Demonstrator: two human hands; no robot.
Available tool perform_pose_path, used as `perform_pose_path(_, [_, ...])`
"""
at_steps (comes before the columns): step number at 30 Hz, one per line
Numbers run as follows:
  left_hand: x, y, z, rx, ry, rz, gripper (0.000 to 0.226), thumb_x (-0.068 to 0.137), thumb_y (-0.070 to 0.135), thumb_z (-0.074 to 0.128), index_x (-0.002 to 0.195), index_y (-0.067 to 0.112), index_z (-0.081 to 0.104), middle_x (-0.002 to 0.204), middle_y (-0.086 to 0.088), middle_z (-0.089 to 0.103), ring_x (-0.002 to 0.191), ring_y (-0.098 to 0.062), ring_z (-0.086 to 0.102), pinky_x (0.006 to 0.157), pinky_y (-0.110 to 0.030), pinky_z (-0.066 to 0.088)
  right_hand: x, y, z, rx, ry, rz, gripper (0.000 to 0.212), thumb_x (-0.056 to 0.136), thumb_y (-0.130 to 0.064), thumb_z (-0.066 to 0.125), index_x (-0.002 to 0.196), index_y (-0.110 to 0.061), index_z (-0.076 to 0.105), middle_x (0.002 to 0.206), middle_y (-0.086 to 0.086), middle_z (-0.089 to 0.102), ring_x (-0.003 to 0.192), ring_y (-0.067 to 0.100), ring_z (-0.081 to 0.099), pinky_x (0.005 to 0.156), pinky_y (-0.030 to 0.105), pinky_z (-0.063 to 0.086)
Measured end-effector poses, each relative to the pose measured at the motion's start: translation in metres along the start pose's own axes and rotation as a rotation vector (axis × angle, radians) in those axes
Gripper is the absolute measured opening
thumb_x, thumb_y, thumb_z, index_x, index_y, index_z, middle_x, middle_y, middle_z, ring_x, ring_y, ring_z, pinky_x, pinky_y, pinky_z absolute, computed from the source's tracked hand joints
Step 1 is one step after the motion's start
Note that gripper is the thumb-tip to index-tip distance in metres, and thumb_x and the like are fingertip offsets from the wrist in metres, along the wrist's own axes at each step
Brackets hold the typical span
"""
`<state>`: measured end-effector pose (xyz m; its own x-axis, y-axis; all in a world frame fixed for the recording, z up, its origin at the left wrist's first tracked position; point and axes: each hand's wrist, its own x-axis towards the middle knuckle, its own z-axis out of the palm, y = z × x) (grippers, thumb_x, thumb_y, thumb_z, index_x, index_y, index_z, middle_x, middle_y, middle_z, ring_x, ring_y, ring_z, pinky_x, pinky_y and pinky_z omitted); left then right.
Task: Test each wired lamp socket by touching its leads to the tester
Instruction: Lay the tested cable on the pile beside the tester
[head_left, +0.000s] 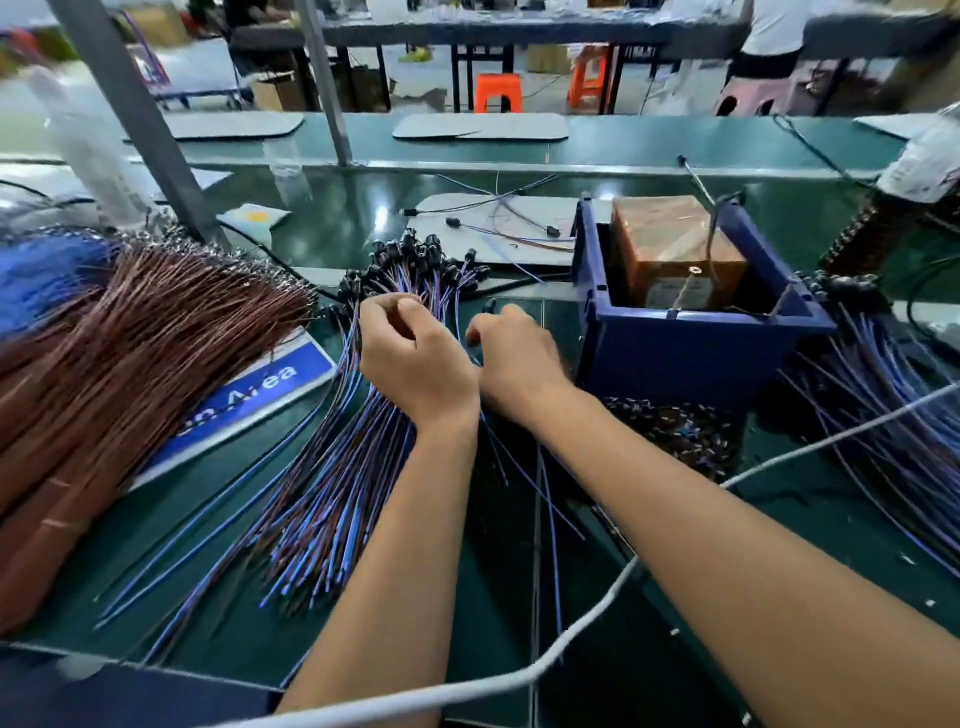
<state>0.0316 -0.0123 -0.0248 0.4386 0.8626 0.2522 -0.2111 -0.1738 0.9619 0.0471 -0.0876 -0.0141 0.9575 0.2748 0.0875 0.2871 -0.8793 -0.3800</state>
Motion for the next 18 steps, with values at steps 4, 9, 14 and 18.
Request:
perform_pose_path(4, [-0.003,-0.001,0.001,0.015,-0.006,0.031,0.013,0.095,0.001,0.054,0.087,0.003,0.064,0.070,0.015,0.053,0.067,0.011,0.052,0.064,-0.009,0.034,0.011,-0.007,0.006,0.079,0.004,0.057,0.020,0.096,-0.019,0.062,0.111,-0.017,0.074,0.121,0.013,0.064,0.109,0.036,0.065,0.086,0.035,0.049])
perform_pose_path(9, [-0.006,-0.002,0.003,-0.116,-0.077,-0.162,0.012,0.102,0.012,0.049,0.093,0.011,0.056,0.083,-0.008,0.061,0.072,-0.016,0.057,0.074,-0.040,0.050,-0.001,-0.004,0.000,0.254,0.286,0.058,0.009,0.095,-0.022,0.069,0.095,-0.015,0.076,0.096,0.004,0.076,0.094,0.025,0.069,0.082,0.033,0.050])
perform_pose_path(14, [-0.012,0.010,0.005,-0.438,-0.462,-0.458,0.046,0.109,0.042,0.043,0.113,0.002,0.067,0.096,-0.022,0.066,0.080,-0.023,0.066,0.071,-0.032,0.056,-0.024,-0.003,-0.021,0.391,0.477,-0.139,0.004,0.092,-0.013,0.075,0.088,-0.014,0.073,0.085,-0.001,0.073,0.079,0.015,0.066,0.076,0.031,0.054])
perform_pose_path(18, [-0.011,0.013,0.005,-0.529,-0.523,-0.605,0.042,0.108,0.043,0.044,0.095,0.014,0.071,0.093,-0.011,0.069,0.081,-0.020,0.060,0.070,-0.032,0.045,-0.036,0.018,-0.052,0.527,0.330,-0.151,0.003,0.092,-0.010,0.078,0.095,-0.010,0.076,0.082,-0.002,0.073,0.070,0.004,0.066,0.073,0.023,0.056])
